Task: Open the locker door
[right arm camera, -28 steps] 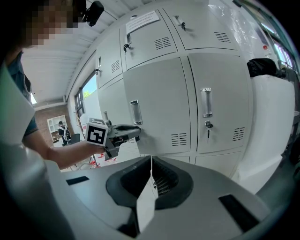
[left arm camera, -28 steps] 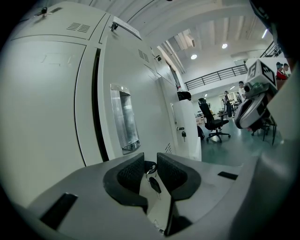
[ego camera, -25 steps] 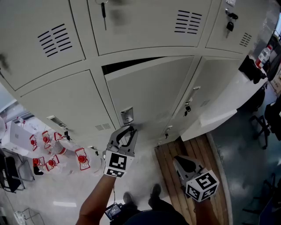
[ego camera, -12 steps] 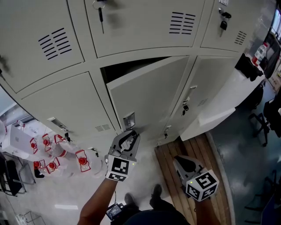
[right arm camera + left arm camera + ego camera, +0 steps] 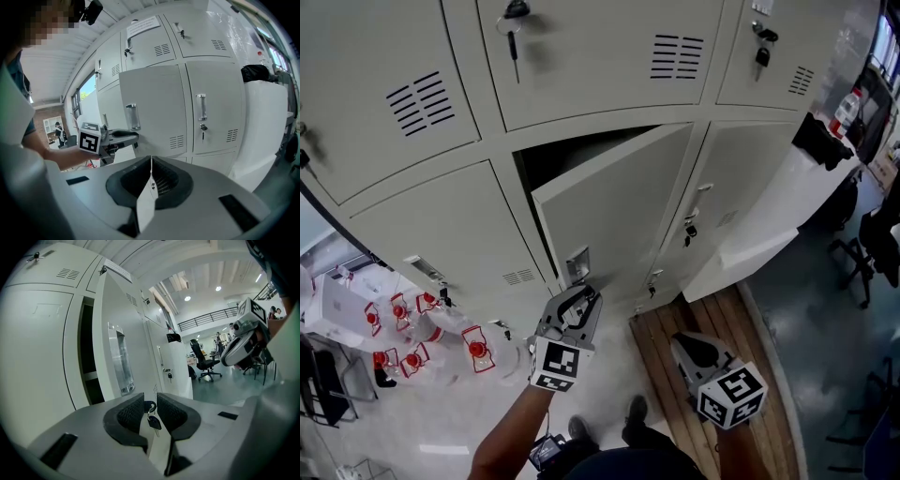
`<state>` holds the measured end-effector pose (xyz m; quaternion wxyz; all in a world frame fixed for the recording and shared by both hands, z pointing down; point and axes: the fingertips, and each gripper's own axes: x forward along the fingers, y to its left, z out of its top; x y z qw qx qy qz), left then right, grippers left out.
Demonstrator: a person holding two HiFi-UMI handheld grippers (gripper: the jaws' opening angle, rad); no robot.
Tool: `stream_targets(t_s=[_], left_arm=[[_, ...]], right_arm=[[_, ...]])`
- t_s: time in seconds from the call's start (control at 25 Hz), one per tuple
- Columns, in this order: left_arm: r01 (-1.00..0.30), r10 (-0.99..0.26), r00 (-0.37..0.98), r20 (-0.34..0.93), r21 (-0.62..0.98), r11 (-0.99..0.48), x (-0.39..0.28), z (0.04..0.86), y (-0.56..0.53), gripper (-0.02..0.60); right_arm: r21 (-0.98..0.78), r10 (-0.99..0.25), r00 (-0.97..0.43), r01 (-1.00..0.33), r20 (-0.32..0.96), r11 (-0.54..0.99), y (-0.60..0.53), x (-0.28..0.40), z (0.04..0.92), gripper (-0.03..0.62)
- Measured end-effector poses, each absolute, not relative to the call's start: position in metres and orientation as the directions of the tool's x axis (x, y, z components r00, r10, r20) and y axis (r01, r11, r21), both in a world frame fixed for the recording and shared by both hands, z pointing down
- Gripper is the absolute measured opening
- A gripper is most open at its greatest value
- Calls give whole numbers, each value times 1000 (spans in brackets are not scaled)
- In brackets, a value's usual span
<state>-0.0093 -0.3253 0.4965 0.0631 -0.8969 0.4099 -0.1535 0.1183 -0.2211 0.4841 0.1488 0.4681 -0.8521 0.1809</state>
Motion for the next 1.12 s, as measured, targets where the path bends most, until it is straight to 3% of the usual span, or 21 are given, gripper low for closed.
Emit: stream_targets(t_s=[1.12], left_arm=[[-615,-676,701,228,-288,-734,28,498,-283,98]], right_arm=[[-173,-743,-512,-855,432,489,-199,103,484,37]])
